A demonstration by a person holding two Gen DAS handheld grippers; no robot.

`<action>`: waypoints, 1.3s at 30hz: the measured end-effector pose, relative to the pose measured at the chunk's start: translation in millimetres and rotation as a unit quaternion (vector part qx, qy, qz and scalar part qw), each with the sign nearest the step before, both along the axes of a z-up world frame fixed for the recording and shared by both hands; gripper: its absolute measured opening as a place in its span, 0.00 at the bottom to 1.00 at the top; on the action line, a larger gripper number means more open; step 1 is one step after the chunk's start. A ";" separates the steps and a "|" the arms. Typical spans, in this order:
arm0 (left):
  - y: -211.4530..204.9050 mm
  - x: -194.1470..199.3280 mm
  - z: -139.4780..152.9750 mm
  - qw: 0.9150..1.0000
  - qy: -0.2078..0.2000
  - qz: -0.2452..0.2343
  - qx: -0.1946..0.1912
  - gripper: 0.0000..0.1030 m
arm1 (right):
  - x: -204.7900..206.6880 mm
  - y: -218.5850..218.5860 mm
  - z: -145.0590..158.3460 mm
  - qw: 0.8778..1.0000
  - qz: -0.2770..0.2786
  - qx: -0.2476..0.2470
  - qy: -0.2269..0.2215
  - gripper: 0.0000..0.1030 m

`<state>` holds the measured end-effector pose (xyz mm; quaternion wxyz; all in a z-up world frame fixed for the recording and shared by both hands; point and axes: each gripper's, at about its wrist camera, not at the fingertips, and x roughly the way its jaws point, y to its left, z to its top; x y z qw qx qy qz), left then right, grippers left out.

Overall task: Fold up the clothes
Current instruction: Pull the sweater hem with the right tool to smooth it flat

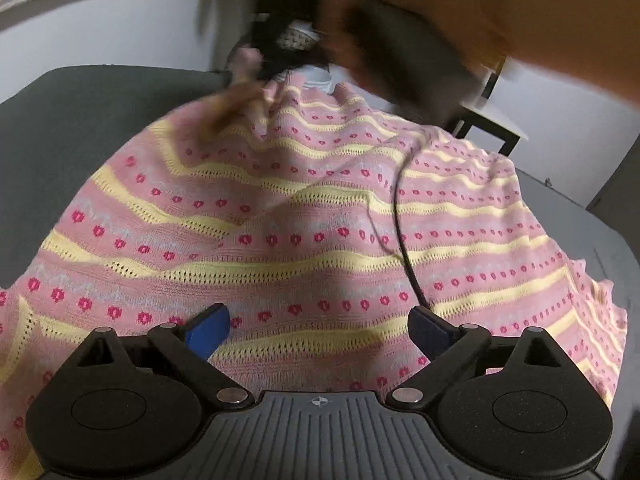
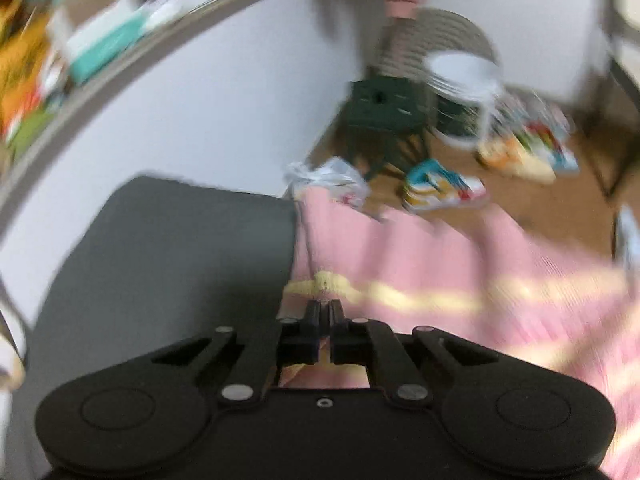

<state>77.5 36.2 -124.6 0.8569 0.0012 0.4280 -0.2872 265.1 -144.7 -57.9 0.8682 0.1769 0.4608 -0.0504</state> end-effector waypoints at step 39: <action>14.9 6.3 0.9 0.996 -0.032 0.085 0.003 0.94 | 67.9 40.2 22.5 0.998 0.002 0.052 -0.036 0.05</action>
